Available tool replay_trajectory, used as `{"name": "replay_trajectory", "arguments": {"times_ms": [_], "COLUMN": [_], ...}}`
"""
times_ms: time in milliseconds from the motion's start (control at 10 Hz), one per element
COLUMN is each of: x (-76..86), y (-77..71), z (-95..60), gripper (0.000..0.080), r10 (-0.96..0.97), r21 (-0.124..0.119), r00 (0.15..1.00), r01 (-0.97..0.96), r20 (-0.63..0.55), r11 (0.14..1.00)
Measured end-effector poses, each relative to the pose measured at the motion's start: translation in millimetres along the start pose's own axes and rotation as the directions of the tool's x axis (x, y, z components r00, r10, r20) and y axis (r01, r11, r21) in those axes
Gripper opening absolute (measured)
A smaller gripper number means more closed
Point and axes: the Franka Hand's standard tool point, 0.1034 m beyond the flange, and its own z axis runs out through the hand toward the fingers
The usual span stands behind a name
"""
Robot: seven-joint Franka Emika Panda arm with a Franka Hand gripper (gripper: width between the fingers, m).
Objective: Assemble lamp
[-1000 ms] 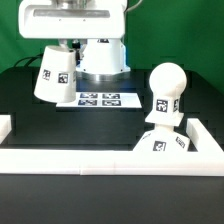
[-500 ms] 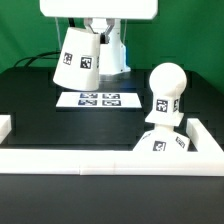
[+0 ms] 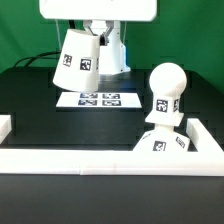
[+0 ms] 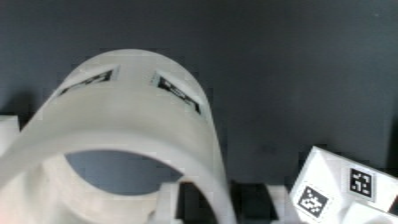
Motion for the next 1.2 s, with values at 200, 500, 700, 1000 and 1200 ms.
{"name": "replay_trajectory", "arguments": {"times_ms": [200,500,700,1000,1200], "x": [5.4,24.7,35.1,48.8,48.6], "y": [-25.7,-56.5,-78.0,-91.0,-90.8], "z": [-12.4,-37.3,-56.2,-75.3,-74.3], "gripper": [0.0046,0.0046,0.0047,0.0047,0.0047], "r10": [-0.007,-0.009,0.015,0.023,0.023], "r21": [0.021,0.057,0.063,0.063,0.063], "r00": [1.0,1.0,1.0,1.0,1.0], "r01": [0.006,0.009,-0.015,-0.023,-0.024], "r20": [0.017,-0.005,0.001,0.005,0.007], "r11": [1.0,0.998,0.998,0.998,0.998]}}
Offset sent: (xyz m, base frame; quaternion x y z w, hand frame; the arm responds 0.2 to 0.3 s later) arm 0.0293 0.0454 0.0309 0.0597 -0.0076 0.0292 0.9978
